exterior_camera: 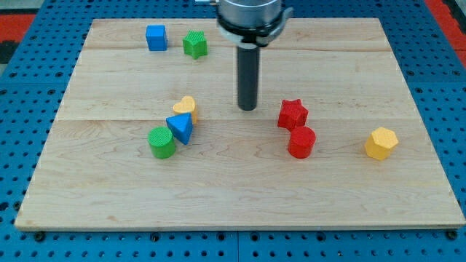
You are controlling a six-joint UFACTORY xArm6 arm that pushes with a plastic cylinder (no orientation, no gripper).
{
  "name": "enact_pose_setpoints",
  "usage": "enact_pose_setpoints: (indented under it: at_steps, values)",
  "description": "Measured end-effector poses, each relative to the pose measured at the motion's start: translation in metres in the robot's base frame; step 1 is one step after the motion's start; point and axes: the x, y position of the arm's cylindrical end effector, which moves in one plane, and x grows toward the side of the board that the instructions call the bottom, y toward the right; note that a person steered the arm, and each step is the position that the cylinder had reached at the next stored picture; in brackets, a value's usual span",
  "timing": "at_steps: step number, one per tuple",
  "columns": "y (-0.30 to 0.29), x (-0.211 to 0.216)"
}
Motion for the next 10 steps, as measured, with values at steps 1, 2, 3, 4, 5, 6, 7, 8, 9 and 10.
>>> enact_pose_setpoints:
  at_steps: [1,2,3,4,5,6,7,8,9,10]
  values:
    - [0.015,-0.029]
    - [0.111,0.005]
    - [0.134,0.050]
    - [0.038,0.061]
    - [0.007,0.056]
    - [0.085,0.038]
    - [0.073,0.010]
    - [-0.039,0.017]
    - [-0.094,0.035]
    - [-0.001,0.033]
